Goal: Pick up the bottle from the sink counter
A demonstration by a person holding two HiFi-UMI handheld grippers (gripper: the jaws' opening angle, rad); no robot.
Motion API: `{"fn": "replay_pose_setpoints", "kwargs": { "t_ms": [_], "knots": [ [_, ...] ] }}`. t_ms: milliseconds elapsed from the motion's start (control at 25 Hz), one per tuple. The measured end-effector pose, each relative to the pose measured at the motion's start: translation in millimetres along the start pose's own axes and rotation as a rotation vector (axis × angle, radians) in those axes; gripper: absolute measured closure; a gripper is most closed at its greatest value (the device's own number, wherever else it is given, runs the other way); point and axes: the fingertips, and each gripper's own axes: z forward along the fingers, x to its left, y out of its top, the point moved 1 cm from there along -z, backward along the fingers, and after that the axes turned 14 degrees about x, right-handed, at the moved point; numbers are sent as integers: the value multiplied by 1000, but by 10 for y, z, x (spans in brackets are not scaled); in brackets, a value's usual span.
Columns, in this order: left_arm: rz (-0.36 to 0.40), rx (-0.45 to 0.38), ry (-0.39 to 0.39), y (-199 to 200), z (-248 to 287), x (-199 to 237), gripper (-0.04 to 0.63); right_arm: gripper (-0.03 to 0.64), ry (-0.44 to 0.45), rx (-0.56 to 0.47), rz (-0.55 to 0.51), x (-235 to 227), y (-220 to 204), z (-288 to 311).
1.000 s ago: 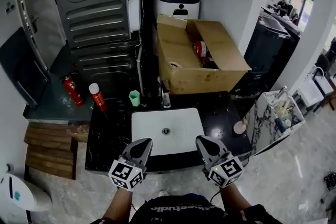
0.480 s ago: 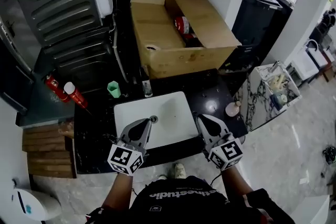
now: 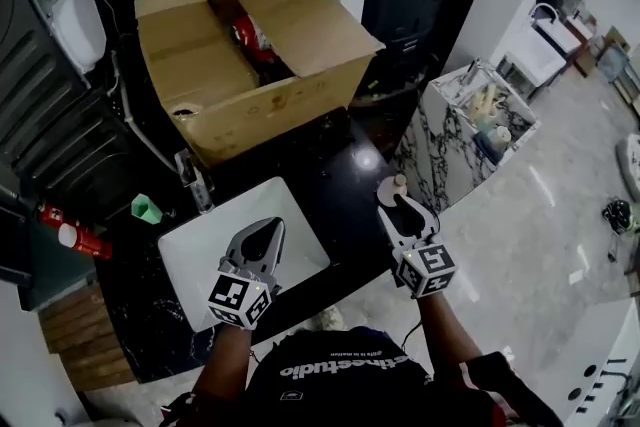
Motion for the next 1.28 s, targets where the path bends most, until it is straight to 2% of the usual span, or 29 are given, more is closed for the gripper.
{"fn": "replay_pose_setpoints", "kwargs": {
  "t_ms": [320,520,680,720,800,880,1080,1280],
  "knots": [
    [10,70,-85,-76,868,-39,581,380,-163,110,45,-890,-476,596],
    [0,92,-89,-74,1063,0,581,375,-211,176,70,-1211,-650,928],
    [-9,107,-65,-116,1040,72,581,376,-227,221,29,-1297,-730,1097],
    [-11,110,-56,-122,1015,101,581,384,-235,229,13,-1308,-737,1114],
    [-29,111,-36,-132,947,173,581,461,-235,241,-5,-1283,-721,1136],
    [-58,101,-20,-131,852,239,581,475,-227,248,1,-1254,-708,1143],
    [-72,83,27,-141,544,343,581,479,-195,270,-49,-1073,-692,1126],
    [-74,58,71,-96,151,388,581,479,-119,219,-102,-529,-398,998]
  ]
}}
